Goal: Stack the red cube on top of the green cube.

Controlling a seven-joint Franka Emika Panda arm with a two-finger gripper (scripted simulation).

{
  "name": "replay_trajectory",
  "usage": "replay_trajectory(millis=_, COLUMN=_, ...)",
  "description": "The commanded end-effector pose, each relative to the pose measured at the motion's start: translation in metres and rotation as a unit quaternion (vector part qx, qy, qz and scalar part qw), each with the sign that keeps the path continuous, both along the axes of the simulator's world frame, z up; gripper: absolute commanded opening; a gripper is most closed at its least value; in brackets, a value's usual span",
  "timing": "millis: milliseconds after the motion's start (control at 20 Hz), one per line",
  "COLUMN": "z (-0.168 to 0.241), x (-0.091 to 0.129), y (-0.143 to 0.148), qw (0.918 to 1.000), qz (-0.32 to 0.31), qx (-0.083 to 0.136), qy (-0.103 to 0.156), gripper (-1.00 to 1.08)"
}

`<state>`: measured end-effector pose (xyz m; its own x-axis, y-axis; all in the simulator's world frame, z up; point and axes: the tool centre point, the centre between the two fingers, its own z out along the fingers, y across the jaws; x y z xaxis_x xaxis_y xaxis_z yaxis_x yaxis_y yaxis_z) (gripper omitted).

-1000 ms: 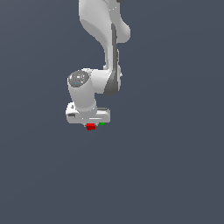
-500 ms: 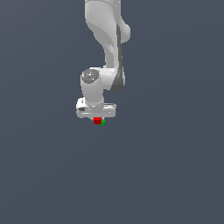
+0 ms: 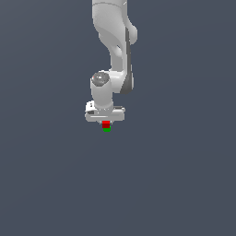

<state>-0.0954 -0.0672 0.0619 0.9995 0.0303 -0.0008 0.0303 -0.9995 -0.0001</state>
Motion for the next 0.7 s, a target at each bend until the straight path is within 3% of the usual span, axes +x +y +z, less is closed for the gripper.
replay_trajectory(millis=0, z=-0.0007, x=-0.0015, y=0.0009, qw=1.0000, qz=0.000, qx=0.000, qy=-0.001, gripper=-1.00)
replay_trajectory(millis=200, z=-0.0004, x=0.0001, y=0.0005, qw=1.0000, qz=0.000, qx=0.000, qy=-0.001, gripper=-1.00)
replay_trajectory(millis=250, z=-0.0004, x=0.0001, y=0.0005, qw=1.0000, qz=0.000, qx=0.000, qy=-0.001, gripper=1.00)
replay_trajectory(millis=650, z=-0.0004, x=0.0001, y=0.0005, qw=1.0000, qz=0.000, qx=0.000, qy=-0.001, gripper=1.00)
